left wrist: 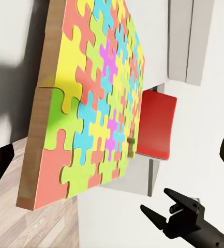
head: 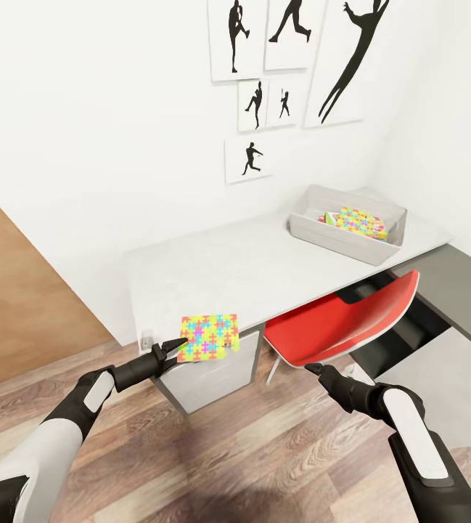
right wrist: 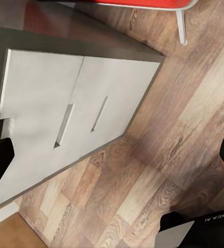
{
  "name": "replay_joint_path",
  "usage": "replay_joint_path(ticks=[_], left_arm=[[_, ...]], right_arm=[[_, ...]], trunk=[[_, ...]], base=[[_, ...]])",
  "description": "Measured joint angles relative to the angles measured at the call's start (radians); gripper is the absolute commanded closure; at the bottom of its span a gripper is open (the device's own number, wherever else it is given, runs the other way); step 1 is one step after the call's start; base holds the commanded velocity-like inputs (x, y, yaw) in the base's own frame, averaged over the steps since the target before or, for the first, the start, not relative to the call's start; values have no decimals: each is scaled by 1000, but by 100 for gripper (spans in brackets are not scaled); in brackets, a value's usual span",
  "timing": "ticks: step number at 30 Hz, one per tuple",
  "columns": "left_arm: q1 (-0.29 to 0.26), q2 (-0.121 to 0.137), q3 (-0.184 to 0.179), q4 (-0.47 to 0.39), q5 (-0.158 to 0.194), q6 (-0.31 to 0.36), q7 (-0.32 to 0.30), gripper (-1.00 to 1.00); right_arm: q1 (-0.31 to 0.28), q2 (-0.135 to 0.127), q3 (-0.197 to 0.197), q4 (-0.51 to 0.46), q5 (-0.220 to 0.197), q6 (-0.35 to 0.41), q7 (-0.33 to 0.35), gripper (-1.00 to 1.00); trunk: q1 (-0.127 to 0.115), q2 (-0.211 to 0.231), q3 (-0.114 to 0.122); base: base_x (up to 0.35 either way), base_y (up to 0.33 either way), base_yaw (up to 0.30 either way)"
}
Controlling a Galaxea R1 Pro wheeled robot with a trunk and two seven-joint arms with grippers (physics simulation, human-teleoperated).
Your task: Put all the toys in the child's room - the three board games (two on the bed and one on the table), the two jigsaw puzzles on the table, and the tennis ball on the table - inside the toy box on the table in the child's room.
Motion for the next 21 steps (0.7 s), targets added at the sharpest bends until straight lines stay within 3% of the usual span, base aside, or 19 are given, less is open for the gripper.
replay_joint_path(ticks=[21], left_arm=[[-1,0,8,-2,17,2,0,-100]], right_arm=[[0,0,0,0,0,1,0,-100]], trunk=[[0,0,0]], base=[[0,-56,0]])
